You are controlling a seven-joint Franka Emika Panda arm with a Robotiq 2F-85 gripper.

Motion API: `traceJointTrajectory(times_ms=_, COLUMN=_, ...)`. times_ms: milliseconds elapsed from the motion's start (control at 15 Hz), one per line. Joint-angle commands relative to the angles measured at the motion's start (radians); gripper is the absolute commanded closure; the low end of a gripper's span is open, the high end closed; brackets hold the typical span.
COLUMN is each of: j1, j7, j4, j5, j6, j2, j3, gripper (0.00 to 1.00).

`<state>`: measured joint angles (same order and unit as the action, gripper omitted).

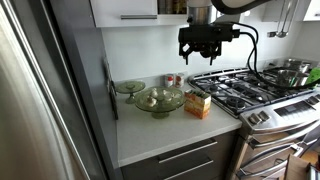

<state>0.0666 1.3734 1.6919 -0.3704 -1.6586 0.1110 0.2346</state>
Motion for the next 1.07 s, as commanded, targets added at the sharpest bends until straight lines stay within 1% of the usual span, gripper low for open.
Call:
traceJointTrajectory(times_ms=0, j1=-0.006, j7=0.021, j4=0.025, j5=0.057, j6=-0.021, j2=-0.041, j3=-0.056, gripper=0.00)
traceJointTrajectory(times_ms=267, j1=-0.023, j7=0.031, j4=0.077, j5=0.097, j6=-0.097, j2=-0.105, j3=-0.123, gripper=0.00)
traceJointTrajectory(times_ms=467, j1=-0.031, j7=0.020, j4=0.122, j5=0.140, j6=-0.204, j2=-0.145, j3=-0.165, gripper=0.00)
traceJointTrajectory(times_ms=533, j1=-0.032, j7=0.029, j4=0.134, j5=0.148, j6=-0.223, j2=-0.157, j3=-0.174, gripper=0.00)
traceJointTrajectory(times_ms=733, j1=-0.036, j7=0.035, j4=0.189, j5=0.153, j6=-0.298, j2=-0.160, j3=-0.201, gripper=0.00)
traceJointTrajectory(times_ms=800, j1=-0.038, j7=0.039, j4=0.210, j5=0.140, j6=-0.317, j2=-0.155, j3=-0.209, gripper=0.00)
traceJointTrajectory(times_ms=1000, j1=-0.044, j7=0.048, j4=0.255, j5=0.135, j6=-0.348, j2=-0.143, j3=-0.228, gripper=0.00)
